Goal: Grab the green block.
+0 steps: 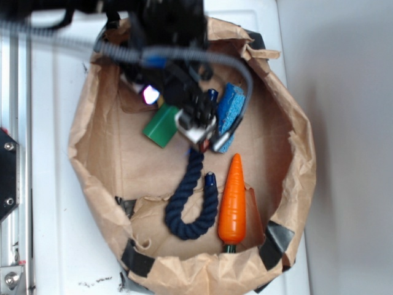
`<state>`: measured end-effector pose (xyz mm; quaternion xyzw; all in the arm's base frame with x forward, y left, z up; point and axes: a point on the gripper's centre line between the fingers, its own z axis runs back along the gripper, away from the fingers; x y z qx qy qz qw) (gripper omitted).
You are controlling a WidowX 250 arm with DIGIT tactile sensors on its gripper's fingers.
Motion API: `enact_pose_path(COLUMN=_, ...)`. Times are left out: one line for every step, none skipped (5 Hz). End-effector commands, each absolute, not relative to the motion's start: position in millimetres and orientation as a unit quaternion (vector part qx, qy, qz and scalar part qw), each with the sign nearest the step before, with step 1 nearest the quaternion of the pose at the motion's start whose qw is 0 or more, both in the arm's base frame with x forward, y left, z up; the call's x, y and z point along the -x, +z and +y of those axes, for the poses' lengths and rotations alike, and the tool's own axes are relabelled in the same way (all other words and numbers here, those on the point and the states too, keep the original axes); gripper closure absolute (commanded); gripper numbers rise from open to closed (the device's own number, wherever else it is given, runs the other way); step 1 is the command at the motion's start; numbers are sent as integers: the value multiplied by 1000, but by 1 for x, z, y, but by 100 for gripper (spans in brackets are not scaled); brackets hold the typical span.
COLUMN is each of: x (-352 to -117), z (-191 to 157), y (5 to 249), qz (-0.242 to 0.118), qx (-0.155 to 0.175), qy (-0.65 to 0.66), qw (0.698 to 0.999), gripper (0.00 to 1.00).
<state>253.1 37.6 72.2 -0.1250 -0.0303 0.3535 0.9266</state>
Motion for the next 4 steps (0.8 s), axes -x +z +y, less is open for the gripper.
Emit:
enact_pose_path(x=-265, z=25, y=63, qz=-92, qx=86, qy=348, qw=929, gripper=0)
enact_pose_path(x=-274, z=39, y=64, qz=-81, qx=94, qy=361, qw=924, gripper=0)
enact_pose_path(x=-277, z=50, y=59, qz=-84, qx=83, qy=377, qw=919, gripper=0)
enact_pose_path(x=-274, z=53, y=48, qz=-88, qx=70, qy=372, qw=922, gripper=0)
